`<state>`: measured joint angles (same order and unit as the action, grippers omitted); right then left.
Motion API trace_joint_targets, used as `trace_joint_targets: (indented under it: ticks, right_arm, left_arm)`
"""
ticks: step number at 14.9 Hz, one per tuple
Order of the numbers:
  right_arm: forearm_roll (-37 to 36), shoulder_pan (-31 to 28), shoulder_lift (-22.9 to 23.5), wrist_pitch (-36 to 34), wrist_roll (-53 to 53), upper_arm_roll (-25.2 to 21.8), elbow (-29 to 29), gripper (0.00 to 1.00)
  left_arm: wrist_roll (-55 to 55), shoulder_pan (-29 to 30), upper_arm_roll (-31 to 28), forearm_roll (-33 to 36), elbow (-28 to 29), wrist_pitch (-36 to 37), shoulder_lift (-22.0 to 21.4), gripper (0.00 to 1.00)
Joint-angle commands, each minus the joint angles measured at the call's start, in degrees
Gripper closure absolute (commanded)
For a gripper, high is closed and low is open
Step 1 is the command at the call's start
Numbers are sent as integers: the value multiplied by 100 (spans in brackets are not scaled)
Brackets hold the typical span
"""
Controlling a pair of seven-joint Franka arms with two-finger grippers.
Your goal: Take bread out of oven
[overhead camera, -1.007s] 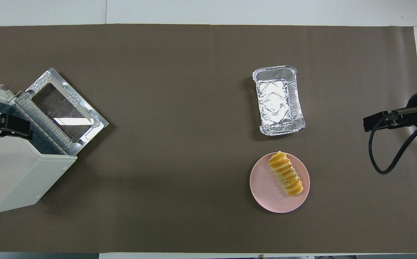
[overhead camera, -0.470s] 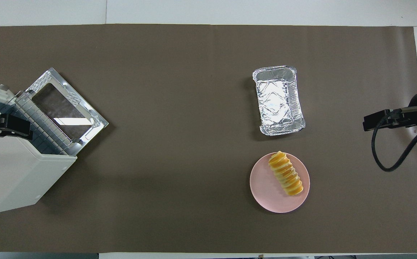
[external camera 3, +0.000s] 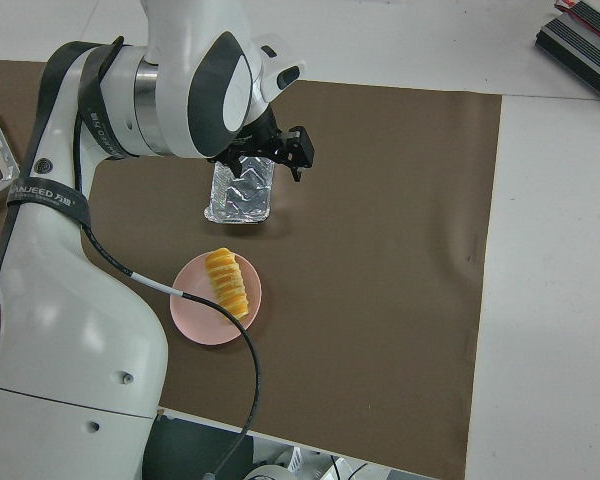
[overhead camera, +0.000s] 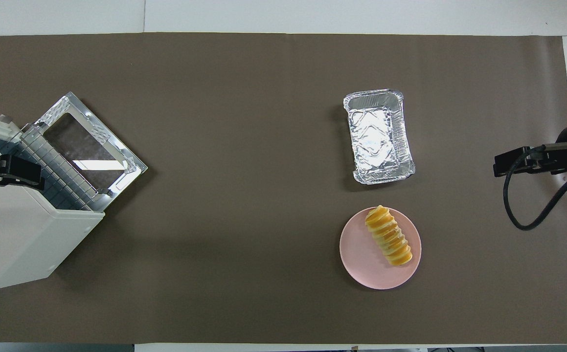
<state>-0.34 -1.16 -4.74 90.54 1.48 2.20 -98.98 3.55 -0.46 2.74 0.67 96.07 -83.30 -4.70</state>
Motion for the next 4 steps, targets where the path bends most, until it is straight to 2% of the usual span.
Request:
trace_joint_targets:
  ticks: [1,4]
  right_arm:
    - [104,-86,-27,-45,186,53,-25,0]
    - [104,-86,-27,-54,168,53,-25,0]
  left_arm:
    - [-3,46,7,-94,35,50,-75,0]
    - [-3,46,7,-94,35,42,-75,0]
